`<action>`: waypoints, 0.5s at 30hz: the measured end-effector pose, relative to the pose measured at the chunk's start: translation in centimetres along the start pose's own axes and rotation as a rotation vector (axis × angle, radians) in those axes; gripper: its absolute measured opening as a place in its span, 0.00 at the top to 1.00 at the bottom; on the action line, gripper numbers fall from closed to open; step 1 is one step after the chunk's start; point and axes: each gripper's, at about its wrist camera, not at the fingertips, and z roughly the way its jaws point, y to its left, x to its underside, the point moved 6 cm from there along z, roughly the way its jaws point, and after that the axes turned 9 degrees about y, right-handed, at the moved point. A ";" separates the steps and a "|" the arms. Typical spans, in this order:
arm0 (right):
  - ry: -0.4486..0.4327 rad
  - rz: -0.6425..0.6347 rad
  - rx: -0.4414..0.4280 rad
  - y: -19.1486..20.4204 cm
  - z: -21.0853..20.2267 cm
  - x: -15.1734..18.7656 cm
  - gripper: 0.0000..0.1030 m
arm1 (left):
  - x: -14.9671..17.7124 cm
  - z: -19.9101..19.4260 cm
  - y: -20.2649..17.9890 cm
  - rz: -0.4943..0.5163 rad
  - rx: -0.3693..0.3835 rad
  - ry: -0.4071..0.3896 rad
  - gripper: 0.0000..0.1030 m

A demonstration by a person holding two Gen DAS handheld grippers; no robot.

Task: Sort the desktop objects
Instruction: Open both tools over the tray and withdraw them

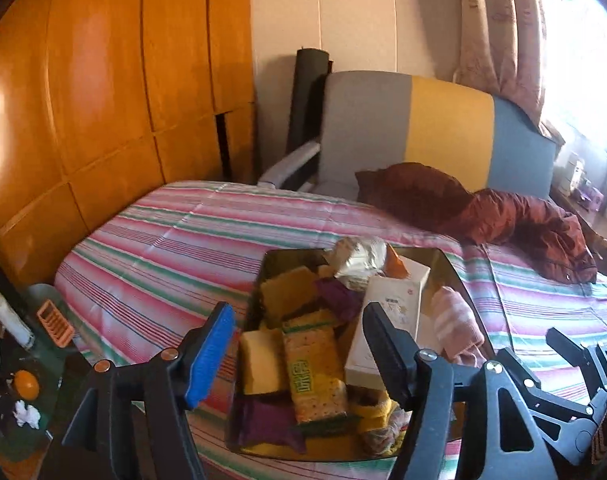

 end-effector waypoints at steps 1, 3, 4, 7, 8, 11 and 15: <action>-0.005 0.005 0.002 -0.1 -0.1 0.1 0.28 | -0.1 -0.1 0.1 -0.003 0.002 -0.004 0.34; -0.009 0.013 0.000 -0.3 -0.3 0.2 0.28 | 0.0 -0.3 0.1 -0.009 0.007 -0.003 0.34; -0.012 0.014 0.001 -0.3 -0.4 0.2 0.28 | 0.1 -0.3 0.2 -0.013 0.008 -0.003 0.34; -0.017 0.007 0.004 -0.3 -0.6 0.3 0.27 | 0.2 -0.1 0.1 -0.006 -0.004 0.007 0.34; -0.019 0.003 0.008 -0.2 -0.6 0.3 0.26 | 0.2 0.0 0.1 -0.005 -0.004 0.013 0.34; -0.022 -0.005 0.009 -0.1 -0.7 0.4 0.26 | 0.5 0.5 0.0 -0.010 0.013 0.036 0.34; -0.026 -0.010 0.014 0.0 -0.8 0.5 0.25 | 0.6 0.7 -0.1 -0.006 0.008 0.042 0.34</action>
